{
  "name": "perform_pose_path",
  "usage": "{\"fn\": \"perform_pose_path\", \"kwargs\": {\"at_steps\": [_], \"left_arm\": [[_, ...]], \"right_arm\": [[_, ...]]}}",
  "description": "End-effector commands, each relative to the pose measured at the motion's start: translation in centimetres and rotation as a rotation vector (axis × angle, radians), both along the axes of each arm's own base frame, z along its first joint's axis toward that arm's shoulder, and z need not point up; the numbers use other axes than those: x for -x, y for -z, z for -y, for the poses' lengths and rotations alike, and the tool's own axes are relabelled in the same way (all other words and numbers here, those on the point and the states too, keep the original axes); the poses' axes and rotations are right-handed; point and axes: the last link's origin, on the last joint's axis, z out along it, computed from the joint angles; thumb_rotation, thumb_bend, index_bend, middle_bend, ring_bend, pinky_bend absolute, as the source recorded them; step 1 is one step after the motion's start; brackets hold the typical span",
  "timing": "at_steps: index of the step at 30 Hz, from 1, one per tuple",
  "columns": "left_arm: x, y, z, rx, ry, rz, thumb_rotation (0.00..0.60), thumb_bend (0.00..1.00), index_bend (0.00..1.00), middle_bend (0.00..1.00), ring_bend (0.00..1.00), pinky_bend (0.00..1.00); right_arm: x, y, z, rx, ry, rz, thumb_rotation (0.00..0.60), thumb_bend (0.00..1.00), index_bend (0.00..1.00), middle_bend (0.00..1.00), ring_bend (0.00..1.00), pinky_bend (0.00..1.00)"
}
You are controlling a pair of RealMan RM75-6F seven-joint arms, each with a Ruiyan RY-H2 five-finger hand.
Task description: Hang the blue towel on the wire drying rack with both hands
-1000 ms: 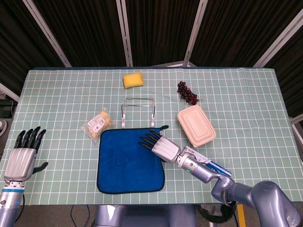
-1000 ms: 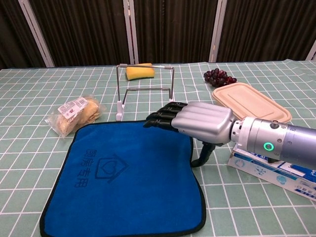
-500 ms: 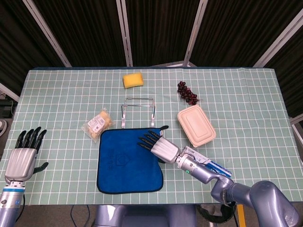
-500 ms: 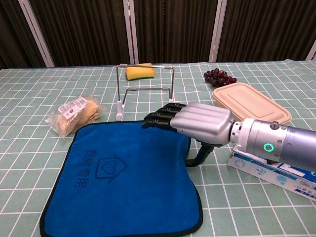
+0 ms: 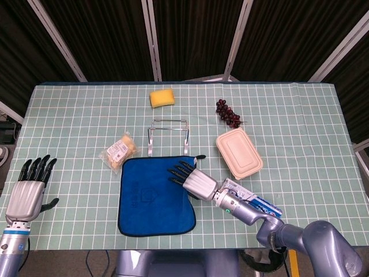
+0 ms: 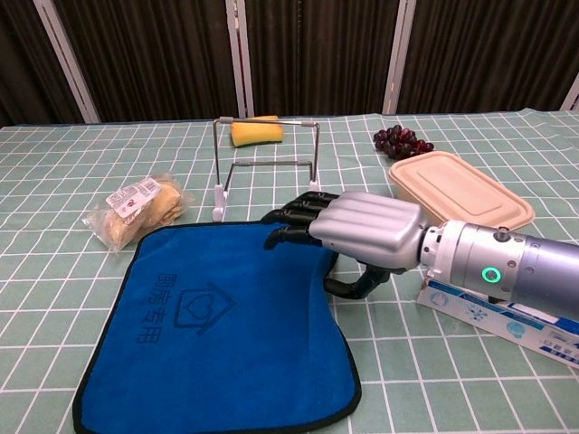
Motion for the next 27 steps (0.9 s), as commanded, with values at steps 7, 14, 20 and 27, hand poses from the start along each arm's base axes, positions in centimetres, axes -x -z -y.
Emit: {"fn": "perform_pose_path", "kwargs": {"at_steps": [7, 14, 20, 27], "left_arm": [[0.0, 0.1, 0.0, 0.003, 0.0, -0.003, 0.6, 0.0, 0.0, 0.0, 0.0, 0.0], [0.1, 0.2, -0.1, 0.004, -0.003, -0.004, 0.6, 0.0, 0.0, 0.0, 0.0, 0.0], [-0.5, 0.7, -1.1, 0.031, 0.026, -0.017, 0.6, 0.0, 0.0, 0.0, 0.0, 0.0], [-2.5, 3.9, -5.9, 0.153, 0.258, -0.103, 0.6, 0.0, 0.04, 0.0, 0.0, 0.0]], "right_arm": [[0.1, 0.2, -0.3, -0.01, 0.002, 0.024, 0.6, 0.42, 0.59, 0.0, 0.0, 0.0], [0.2, 0.4, -0.3, -0.017, 0.007, 0.046, 0.6, 0.45, 0.89, 0.0, 0.0, 0.0], [0.0, 0.3, -0.3, -0.017, 0.002, 0.053, 0.6, 0.46, 0.65, 0.0, 0.0, 0.0], [-0.3, -0.1, -0.2, -0.009, -0.008, 0.049, 0.6, 0.46, 0.65, 0.0, 0.0, 0.0]]}}
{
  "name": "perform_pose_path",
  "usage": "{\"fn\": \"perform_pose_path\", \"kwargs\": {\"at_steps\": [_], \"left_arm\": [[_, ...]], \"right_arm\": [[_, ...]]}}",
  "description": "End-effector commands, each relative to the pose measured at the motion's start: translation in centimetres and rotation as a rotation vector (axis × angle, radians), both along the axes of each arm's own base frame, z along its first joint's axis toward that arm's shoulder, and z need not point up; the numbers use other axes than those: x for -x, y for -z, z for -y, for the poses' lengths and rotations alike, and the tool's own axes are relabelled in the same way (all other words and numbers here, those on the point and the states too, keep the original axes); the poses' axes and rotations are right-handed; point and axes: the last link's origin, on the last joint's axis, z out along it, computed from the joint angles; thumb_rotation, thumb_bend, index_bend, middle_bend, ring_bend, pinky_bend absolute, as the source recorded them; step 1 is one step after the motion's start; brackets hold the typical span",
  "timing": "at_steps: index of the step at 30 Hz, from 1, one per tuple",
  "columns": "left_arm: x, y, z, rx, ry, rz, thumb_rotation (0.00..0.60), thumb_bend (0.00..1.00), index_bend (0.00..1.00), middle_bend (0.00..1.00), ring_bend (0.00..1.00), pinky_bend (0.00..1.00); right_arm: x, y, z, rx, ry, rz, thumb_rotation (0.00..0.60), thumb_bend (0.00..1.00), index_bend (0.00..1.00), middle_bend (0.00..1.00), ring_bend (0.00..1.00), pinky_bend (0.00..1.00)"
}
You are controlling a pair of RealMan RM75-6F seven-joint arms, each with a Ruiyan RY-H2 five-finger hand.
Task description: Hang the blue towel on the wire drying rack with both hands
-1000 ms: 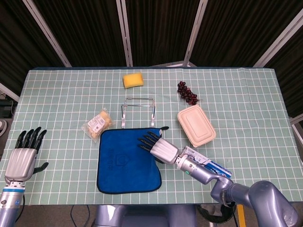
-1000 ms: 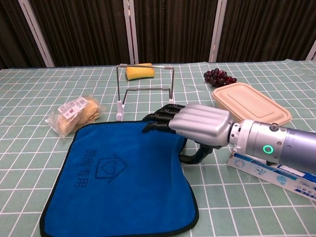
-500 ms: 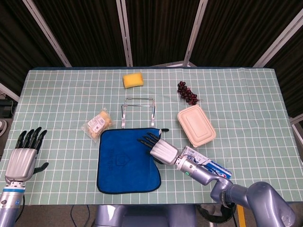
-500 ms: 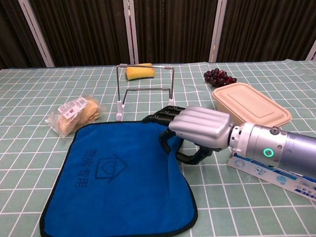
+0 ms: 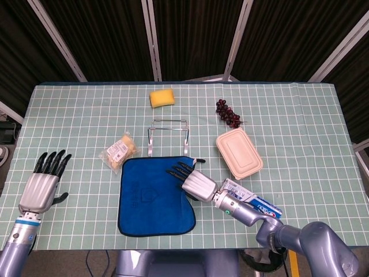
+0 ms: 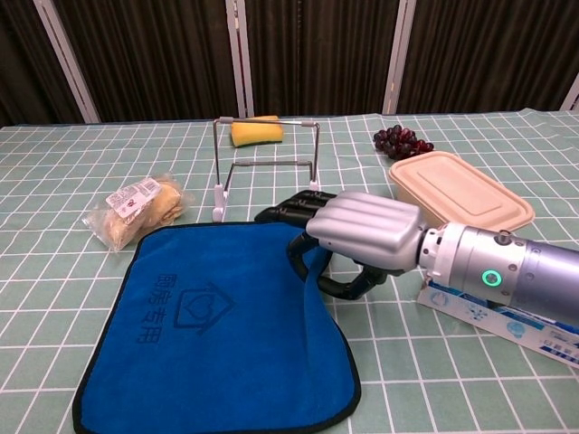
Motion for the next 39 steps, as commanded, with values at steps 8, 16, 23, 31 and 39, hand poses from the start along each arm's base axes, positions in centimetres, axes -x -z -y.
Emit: {"fn": "perform_pose_path", "kwargs": {"at_steps": [8, 16, 23, 31, 39], "left_arm": [[-1.6, 6.0, -5.3, 0.229, 0.36, -0.083, 0.6, 0.0, 0.33, 0.0, 0.0, 0.0], [-3.0, 9.5, -5.5, 0.319, 0.443, -0.02, 0.6, 0.06, 0.42, 0.0, 0.0, 0.0], [-4.6, 11.2, -5.6, 0.377, 0.477, -0.047, 0.6, 0.18, 0.42, 0.0, 0.0, 0.0], [-3.4, 11.3, -5.6, 0.374, 0.454, -0.085, 0.6, 0.19, 0.42, 0.0, 0.0, 0.0], [-3.2, 12.6, -5.6, 0.393, 0.434, -0.067, 0.6, 0.19, 0.43, 0.0, 0.0, 0.0]], "right_arm": [[-0.2, -0.6, 0.3, 0.02, -0.002, -0.013, 0.6, 0.46, 0.65, 0.0, 0.0, 0.0], [-0.1, -1.1, 0.5, 0.028, 0.008, -0.031, 0.6, 0.46, 0.65, 0.0, 0.0, 0.0], [-0.2, -1.6, 0.4, 0.036, 0.015, -0.032, 0.6, 0.46, 0.65, 0.0, 0.0, 0.0], [-0.1, -1.8, 0.4, 0.04, 0.024, -0.035, 0.6, 0.46, 0.65, 0.0, 0.0, 0.0], [-0.2, -1.5, 0.2, 0.029, 0.025, -0.033, 0.6, 0.47, 0.65, 0.0, 0.0, 0.0]]}}
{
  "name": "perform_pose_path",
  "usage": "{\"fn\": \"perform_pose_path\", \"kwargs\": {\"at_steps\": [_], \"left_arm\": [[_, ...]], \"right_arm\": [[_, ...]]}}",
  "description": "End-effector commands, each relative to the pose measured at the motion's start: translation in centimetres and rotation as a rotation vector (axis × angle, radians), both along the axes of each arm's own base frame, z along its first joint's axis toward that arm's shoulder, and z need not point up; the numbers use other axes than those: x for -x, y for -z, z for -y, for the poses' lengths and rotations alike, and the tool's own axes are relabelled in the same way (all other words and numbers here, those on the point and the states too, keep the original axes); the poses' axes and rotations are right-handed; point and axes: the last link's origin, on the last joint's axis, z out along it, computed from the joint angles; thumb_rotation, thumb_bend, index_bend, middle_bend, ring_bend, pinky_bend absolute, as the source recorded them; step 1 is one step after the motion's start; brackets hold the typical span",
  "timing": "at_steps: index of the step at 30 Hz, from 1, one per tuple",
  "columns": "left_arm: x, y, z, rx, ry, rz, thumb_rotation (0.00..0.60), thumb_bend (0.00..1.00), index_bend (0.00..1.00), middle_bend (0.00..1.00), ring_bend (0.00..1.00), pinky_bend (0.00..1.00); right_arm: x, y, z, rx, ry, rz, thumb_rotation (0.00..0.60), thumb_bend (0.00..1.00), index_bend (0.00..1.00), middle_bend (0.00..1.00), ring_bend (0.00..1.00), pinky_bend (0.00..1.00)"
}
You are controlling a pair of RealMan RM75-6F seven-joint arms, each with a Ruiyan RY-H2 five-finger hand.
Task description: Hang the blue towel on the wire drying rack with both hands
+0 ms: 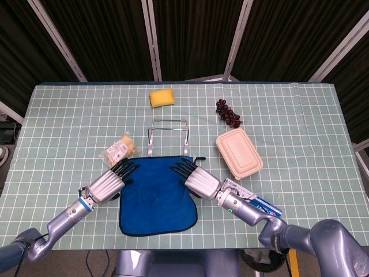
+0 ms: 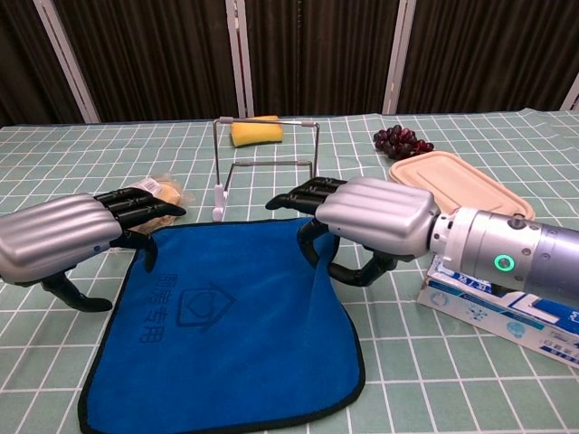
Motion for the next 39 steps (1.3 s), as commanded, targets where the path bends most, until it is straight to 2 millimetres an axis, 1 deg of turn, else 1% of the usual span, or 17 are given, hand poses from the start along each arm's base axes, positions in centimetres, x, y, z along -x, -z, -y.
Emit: {"fn": "perform_pose_path", "kwargs": {"at_steps": [1, 12, 29, 35, 39], "left_arm": [[-0.2, 0.5, 0.0, 0.008, 0.0, 0.006, 0.6, 0.19, 0.43, 0.0, 0.0, 0.0], [-0.8, 1.6, -0.1, 0.027, -0.004, 0.01, 0.6, 0.19, 0.43, 0.0, 0.0, 0.0], [0.3, 0.6, -0.1, 0.013, 0.006, -0.034, 0.6, 0.2, 0.43, 0.0, 0.0, 0.0], [0.5, 0.8, 0.1, 0.021, -0.005, -0.047, 0.6, 0.2, 0.43, 0.0, 0.0, 0.0], [0.1, 1.0, 0.1, 0.017, 0.001, -0.041, 0.6, 0.2, 0.43, 0.0, 0.0, 0.0]], "right_arm": [[-0.1, 0.1, 0.0, -0.002, 0.0, 0.0, 0.6, 0.47, 0.65, 0.0, 0.0, 0.0], [-0.1, 0.1, -0.1, 0.0, 0.001, -0.001, 0.6, 0.47, 0.65, 0.0, 0.0, 0.0], [-0.4, 0.0, -0.1, 0.011, -0.007, 0.003, 0.6, 0.47, 0.65, 0.0, 0.0, 0.0], [-0.5, -0.1, -0.1, 0.013, -0.008, 0.008, 0.6, 0.47, 0.65, 0.0, 0.0, 0.0], [-0.5, 0.0, -0.1, 0.012, -0.011, 0.005, 0.6, 0.47, 0.65, 0.0, 0.0, 0.0]]}}
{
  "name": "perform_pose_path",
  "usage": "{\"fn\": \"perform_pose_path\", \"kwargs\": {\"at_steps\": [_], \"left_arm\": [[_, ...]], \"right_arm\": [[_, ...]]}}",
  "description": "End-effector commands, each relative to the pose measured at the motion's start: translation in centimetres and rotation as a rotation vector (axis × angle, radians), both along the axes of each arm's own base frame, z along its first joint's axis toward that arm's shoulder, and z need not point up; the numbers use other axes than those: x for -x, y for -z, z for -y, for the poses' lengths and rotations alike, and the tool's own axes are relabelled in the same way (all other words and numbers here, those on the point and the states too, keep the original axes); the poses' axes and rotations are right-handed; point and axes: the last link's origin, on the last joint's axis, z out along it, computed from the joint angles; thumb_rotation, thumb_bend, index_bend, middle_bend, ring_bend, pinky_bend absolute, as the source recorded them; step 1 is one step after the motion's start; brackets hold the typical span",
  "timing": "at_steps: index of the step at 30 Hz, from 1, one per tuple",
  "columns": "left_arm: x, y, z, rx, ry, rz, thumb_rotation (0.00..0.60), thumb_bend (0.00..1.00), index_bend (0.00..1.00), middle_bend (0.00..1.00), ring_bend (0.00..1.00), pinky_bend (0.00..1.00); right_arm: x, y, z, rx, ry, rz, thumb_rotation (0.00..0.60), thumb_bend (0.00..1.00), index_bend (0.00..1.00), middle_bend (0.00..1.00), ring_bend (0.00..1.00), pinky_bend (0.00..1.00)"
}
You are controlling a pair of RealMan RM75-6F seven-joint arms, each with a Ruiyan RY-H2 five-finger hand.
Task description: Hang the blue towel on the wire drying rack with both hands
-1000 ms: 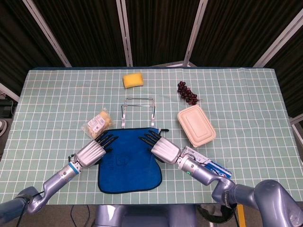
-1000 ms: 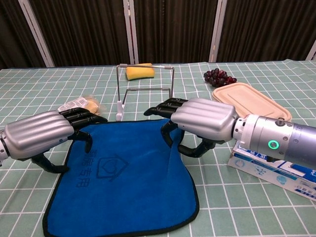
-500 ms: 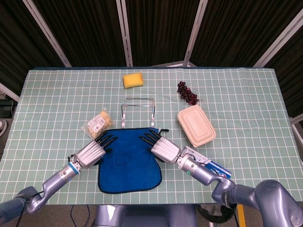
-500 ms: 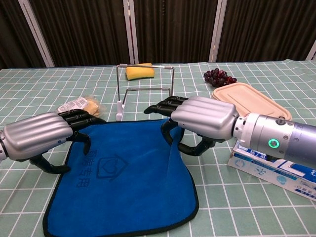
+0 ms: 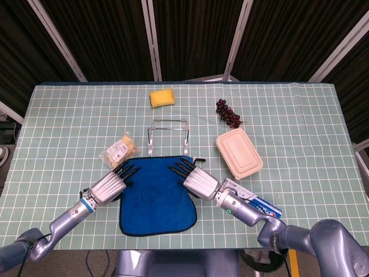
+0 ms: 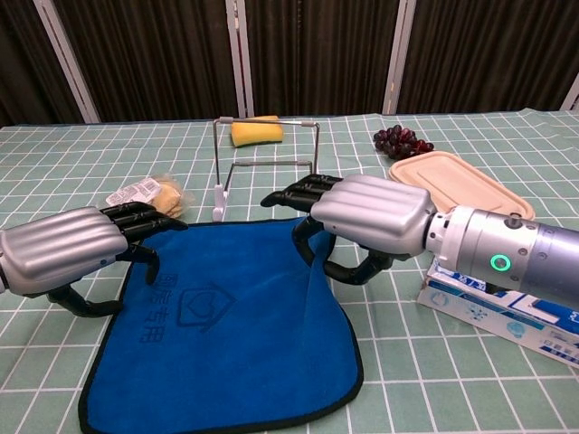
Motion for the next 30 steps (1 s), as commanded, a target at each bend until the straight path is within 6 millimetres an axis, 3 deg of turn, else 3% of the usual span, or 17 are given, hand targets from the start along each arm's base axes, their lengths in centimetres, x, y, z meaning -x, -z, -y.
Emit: {"fn": "perform_pose_path", "kwargs": {"at_steps": [1, 7, 22, 30], "left_arm": [[-0.3, 0.2, 0.0, -0.003, 0.005, 0.007, 0.6, 0.2, 0.43, 0.0, 0.0, 0.0], [-0.6, 0.7, 0.2, 0.005, 0.012, 0.0, 0.6, 0.2, 0.43, 0.0, 0.0, 0.0], [0.7, -0.7, 0.0, -0.012, -0.006, -0.014, 0.6, 0.2, 0.43, 0.0, 0.0, 0.0], [-0.4, 0.2, -0.1, -0.007, 0.007, 0.019, 0.6, 0.2, 0.43, 0.0, 0.0, 0.0]], "right_arm": [[0.0, 0.0, 0.0, -0.001, 0.0, 0.001, 0.6, 0.47, 0.65, 0.0, 0.0, 0.0], [0.0, 0.0, 0.0, 0.001, 0.003, 0.003, 0.6, 0.47, 0.65, 0.0, 0.0, 0.0], [0.0, 0.1, 0.0, -0.004, 0.001, 0.007, 0.6, 0.47, 0.65, 0.0, 0.0, 0.0], [-0.1, 0.2, 0.1, -0.002, -0.001, 0.003, 0.6, 0.47, 0.65, 0.0, 0.0, 0.0]]}}
